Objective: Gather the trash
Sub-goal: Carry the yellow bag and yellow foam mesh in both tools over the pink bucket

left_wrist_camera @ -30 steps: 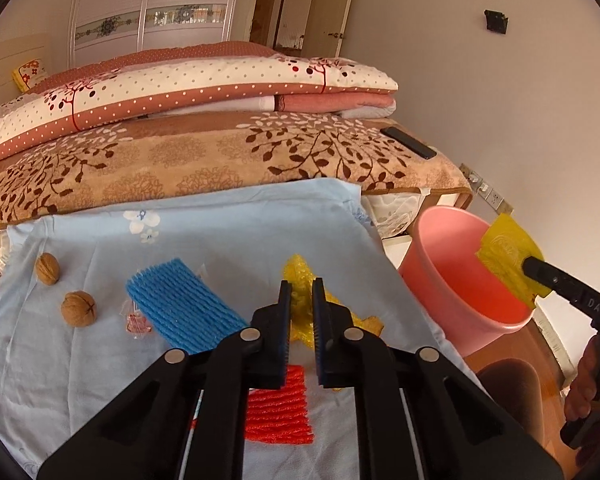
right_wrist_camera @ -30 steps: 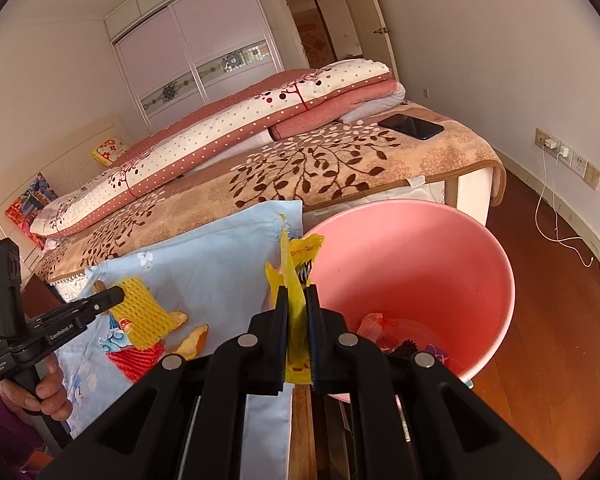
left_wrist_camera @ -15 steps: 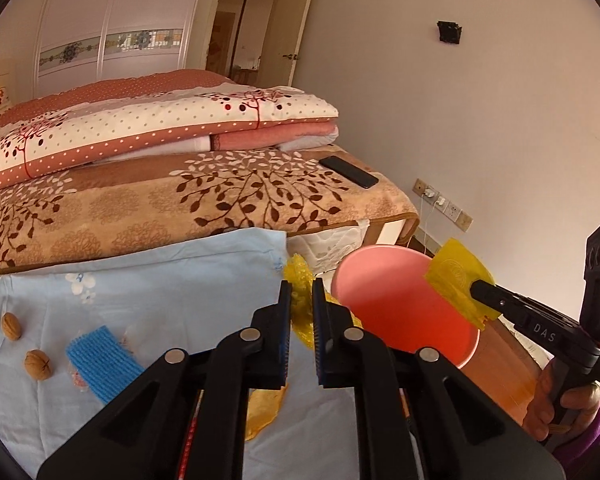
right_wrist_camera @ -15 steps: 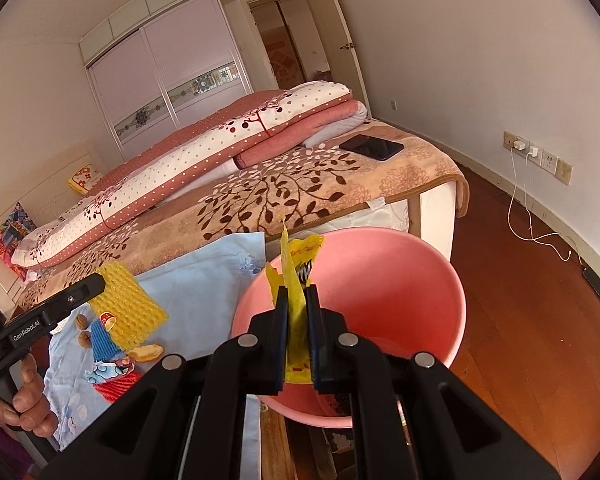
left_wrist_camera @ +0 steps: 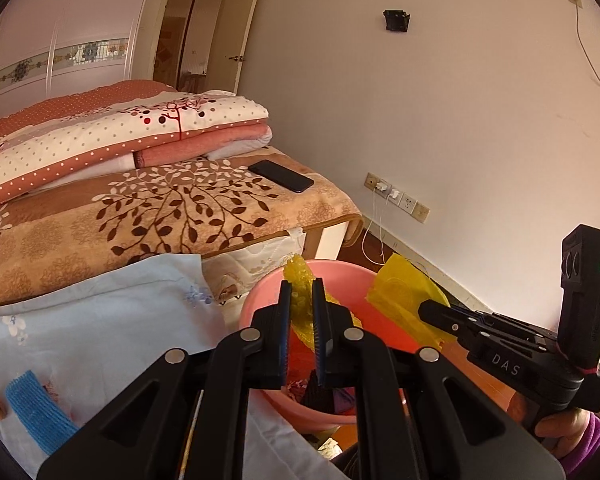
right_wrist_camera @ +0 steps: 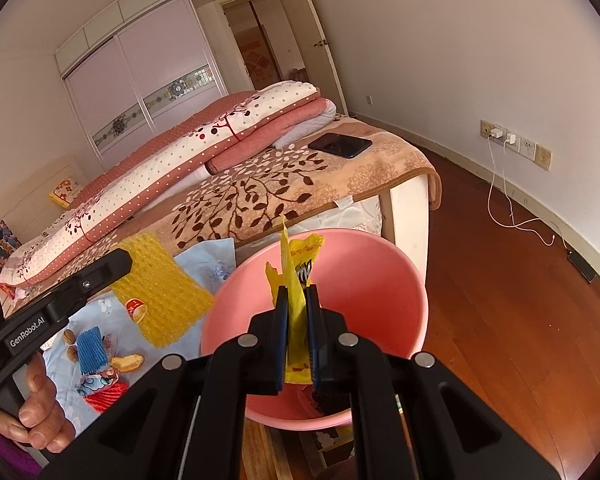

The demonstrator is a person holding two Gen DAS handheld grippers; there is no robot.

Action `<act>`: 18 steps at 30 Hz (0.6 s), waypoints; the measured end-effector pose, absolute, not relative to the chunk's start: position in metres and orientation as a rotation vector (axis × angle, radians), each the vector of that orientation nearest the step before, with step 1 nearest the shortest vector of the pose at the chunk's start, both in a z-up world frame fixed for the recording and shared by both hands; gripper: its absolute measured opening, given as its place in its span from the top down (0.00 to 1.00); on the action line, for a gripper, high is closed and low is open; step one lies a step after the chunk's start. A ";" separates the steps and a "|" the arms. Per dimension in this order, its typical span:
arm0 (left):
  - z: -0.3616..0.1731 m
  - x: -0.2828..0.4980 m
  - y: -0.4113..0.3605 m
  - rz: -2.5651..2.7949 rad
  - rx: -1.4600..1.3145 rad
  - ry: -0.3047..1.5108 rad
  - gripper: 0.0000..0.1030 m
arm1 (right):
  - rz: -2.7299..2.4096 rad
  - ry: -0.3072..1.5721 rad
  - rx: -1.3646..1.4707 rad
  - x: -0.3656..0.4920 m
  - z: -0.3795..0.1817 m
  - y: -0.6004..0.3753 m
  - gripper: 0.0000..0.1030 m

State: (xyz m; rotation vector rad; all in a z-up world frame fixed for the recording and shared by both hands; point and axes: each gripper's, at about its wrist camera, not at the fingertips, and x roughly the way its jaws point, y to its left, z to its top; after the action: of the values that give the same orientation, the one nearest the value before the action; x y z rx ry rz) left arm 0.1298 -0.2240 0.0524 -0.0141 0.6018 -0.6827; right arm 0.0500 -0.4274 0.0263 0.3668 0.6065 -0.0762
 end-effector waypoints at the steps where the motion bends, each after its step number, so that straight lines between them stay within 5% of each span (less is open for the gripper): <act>1: 0.051 0.132 -0.229 -0.692 -0.019 0.604 0.91 | -0.080 0.608 0.363 0.051 0.027 -0.427 0.92; 18: 0.033 0.147 -0.273 -0.783 0.027 0.607 0.91 | -0.139 0.621 0.357 0.045 0.030 -0.433 0.92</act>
State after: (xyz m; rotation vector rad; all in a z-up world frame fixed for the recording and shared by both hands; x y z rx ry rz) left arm 0.1466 -0.2727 0.0330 0.0273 0.6066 -0.7830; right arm 0.0452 -0.4327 0.0301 0.3569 0.6211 -0.1386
